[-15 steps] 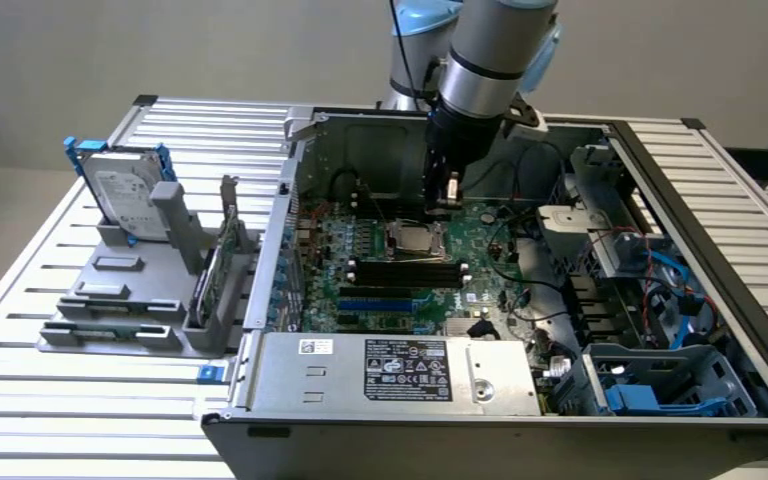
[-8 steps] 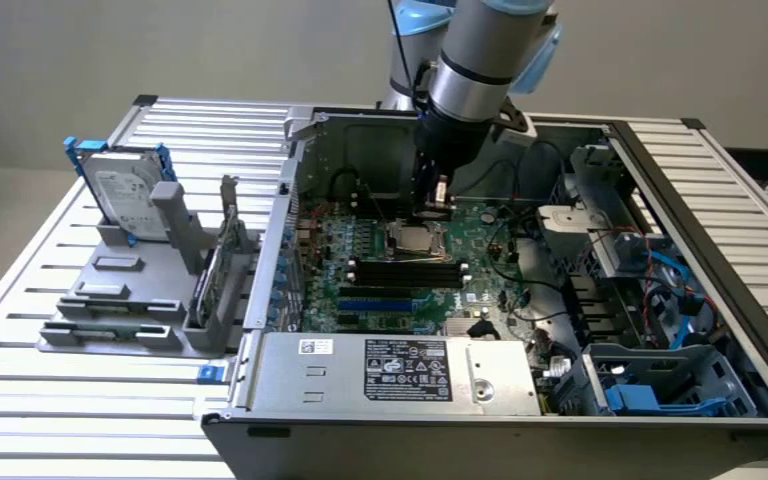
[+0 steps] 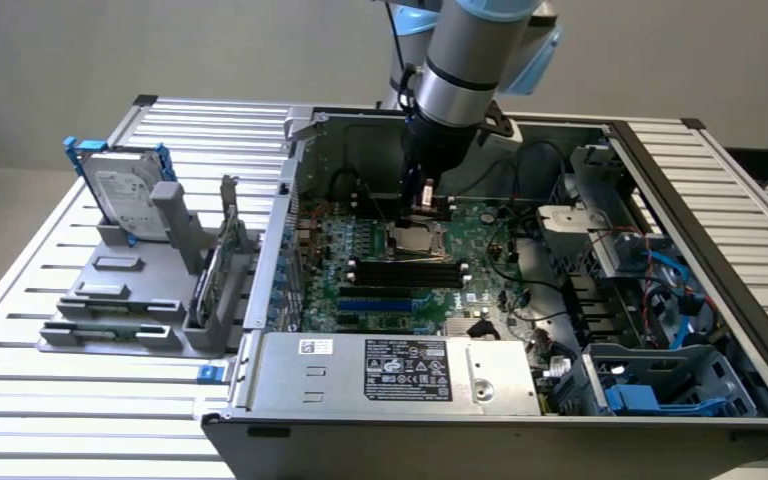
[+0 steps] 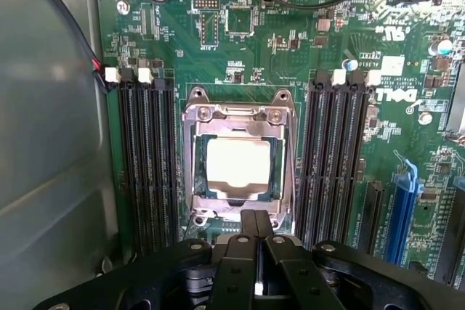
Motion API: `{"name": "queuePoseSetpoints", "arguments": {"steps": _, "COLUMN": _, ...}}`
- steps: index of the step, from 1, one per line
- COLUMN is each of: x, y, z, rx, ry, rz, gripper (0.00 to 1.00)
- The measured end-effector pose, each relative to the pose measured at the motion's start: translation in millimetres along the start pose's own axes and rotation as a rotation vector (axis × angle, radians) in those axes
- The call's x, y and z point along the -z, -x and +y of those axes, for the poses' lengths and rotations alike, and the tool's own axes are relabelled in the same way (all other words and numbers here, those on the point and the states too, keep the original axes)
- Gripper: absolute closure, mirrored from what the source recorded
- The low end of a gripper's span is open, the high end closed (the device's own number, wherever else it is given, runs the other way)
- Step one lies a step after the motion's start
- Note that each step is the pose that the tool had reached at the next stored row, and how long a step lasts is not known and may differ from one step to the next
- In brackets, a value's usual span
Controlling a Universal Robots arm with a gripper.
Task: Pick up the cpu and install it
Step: 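Close the cpu cover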
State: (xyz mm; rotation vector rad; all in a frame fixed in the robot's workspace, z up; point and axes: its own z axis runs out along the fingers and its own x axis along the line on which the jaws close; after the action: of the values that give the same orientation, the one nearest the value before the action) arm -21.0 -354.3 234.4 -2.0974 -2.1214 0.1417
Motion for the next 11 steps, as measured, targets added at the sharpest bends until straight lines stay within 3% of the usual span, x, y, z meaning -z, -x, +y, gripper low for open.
{"name": "queuePoseSetpoints", "arguments": {"steps": 11, "x": -12.7, "y": -6.6, "z": -9.0, "rx": 0.001, "ry": 0.0, "rz": 0.0048, "gripper": 0.89}}
